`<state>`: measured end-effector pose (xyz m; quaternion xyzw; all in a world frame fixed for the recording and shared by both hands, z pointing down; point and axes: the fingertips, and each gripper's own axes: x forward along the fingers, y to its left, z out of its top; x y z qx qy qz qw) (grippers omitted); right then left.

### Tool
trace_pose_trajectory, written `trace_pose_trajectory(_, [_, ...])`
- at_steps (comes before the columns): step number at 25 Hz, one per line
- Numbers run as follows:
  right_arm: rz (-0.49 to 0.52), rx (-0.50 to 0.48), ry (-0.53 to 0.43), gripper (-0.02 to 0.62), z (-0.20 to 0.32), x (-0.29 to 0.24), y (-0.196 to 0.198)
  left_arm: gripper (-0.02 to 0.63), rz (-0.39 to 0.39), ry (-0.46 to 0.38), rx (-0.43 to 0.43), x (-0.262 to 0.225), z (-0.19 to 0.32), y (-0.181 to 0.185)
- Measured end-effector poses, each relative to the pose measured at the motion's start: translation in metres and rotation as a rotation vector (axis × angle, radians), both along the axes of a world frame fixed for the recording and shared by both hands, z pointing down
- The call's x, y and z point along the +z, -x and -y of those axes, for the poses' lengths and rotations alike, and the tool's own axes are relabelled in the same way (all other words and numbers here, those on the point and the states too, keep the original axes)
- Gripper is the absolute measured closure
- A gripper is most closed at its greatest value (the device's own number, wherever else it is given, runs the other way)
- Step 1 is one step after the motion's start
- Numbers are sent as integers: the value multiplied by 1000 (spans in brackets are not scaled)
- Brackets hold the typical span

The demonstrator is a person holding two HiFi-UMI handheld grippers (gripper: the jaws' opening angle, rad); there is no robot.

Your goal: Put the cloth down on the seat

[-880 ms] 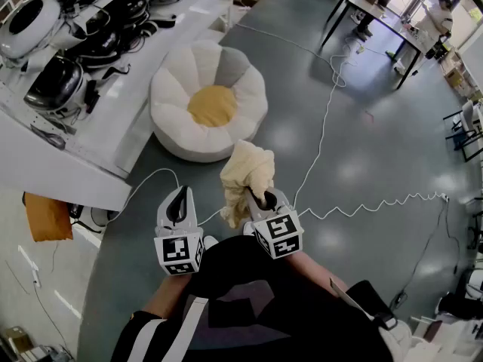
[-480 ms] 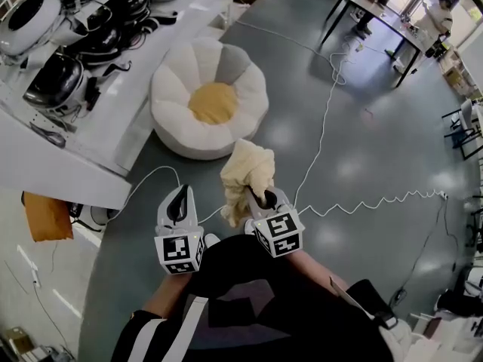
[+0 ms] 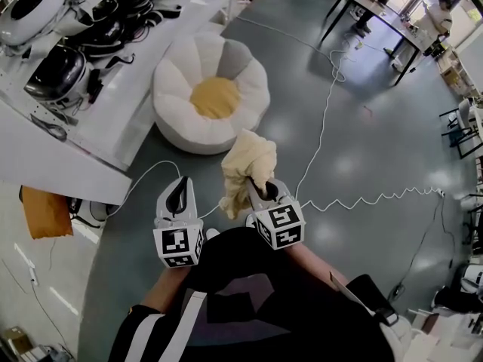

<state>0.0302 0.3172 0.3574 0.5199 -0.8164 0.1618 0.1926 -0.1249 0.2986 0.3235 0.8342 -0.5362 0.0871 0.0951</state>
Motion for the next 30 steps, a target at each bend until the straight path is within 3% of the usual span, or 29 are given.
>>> trace_pose_trajectory(17, [6, -33, 0, 572, 23, 2, 50, 604, -11, -1, -40, 4, 13, 48])
trace_pose_trajectory(30, [27, -124, 21, 572, 118, 17, 66, 604, 5, 28, -130, 15, 92, 59])
